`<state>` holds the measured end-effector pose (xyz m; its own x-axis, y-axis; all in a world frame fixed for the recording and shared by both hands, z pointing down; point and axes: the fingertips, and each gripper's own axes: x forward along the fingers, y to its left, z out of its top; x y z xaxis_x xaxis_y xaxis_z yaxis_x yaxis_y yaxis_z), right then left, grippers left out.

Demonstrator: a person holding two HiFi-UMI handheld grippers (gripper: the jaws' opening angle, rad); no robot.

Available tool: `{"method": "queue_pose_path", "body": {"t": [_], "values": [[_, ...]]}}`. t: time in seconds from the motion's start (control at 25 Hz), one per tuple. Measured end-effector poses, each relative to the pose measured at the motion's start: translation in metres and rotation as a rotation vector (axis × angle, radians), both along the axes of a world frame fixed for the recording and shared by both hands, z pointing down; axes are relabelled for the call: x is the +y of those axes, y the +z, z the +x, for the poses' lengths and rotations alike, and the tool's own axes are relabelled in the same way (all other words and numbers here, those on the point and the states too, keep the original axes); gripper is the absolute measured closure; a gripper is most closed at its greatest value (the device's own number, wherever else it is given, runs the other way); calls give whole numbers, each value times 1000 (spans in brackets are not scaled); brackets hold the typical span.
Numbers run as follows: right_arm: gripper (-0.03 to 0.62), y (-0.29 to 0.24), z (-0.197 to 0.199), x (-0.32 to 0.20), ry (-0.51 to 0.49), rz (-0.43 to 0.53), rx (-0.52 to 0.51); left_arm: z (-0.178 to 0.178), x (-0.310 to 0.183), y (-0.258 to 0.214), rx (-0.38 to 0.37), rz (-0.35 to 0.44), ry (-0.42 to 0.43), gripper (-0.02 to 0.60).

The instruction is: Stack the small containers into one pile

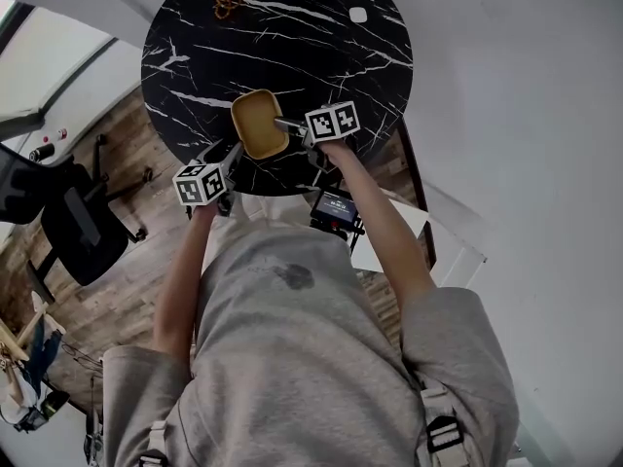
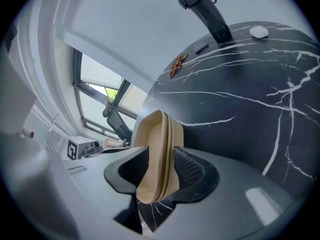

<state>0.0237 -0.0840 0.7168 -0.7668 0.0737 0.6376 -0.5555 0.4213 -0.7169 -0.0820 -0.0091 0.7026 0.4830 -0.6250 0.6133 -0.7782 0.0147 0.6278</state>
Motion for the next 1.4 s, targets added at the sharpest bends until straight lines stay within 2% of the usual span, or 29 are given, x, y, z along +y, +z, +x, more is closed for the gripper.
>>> {"method": "queue_pose_path", "body": {"t": [0.28, 0.44, 0.56, 0.68, 0.96, 1.04, 1.16, 1.28, 1.4], "values": [[444, 19, 0, 10, -29, -17, 91, 7, -3, 10, 13, -52, 32, 430], [473, 19, -4, 16, -44, 7, 110, 5, -3, 13, -37, -67, 55, 445], [467, 14, -4, 25, -93, 27, 124, 8, -9, 6, -71, -43, 77, 514], [462, 9, 4, 29, -129, 81, 160, 17, -20, -9, -53, 7, 110, 505], [453, -14, 28, 16, 63, 108, 76, 37, -53, -34, -55, 84, 190, 505], [433, -19, 39, 8, 119, 154, 81, 42, -60, -36, -91, 103, 228, 494], [404, -20, 61, 3, 175, 214, 120, 39, -60, -31, -184, 104, 262, 457], [404, -19, 77, 11, 225, 195, 95, 37, -51, -28, -204, 94, 272, 460], [414, -19, 90, 21, 234, 203, 73, 37, -33, -26, -232, 97, 280, 472]]}}
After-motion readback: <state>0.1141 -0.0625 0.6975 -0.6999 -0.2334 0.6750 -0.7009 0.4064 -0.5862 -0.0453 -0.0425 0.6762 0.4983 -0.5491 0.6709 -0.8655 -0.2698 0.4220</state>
